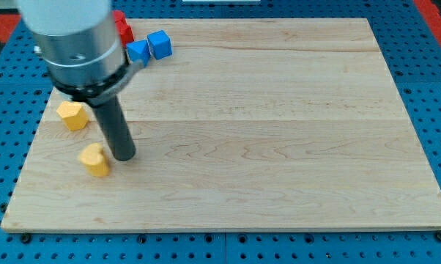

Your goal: Move the yellow heart into the yellow hexagon

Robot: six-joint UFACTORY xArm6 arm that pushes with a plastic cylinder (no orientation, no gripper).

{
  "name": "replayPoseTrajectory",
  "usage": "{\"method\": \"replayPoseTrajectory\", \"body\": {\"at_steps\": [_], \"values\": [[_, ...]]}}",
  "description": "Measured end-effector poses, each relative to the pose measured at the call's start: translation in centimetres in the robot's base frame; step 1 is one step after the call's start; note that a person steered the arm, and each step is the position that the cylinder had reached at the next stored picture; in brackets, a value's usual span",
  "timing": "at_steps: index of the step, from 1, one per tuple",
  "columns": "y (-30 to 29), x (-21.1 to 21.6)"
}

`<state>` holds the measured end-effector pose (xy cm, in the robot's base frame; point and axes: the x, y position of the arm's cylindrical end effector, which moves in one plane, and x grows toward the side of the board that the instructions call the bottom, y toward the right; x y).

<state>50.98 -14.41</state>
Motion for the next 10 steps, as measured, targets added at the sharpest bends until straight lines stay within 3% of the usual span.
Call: {"method": "replayPoseTrajectory", "body": {"at_steps": [1, 2, 3, 5, 7, 9, 10], "values": [[4.2, 4.9], [-0.8, 5.1], [-2.6, 1.5], [-4.0, 5.5], [-8.7, -3.0], [-2.3, 0.4], [-4.2, -2.2]]}}
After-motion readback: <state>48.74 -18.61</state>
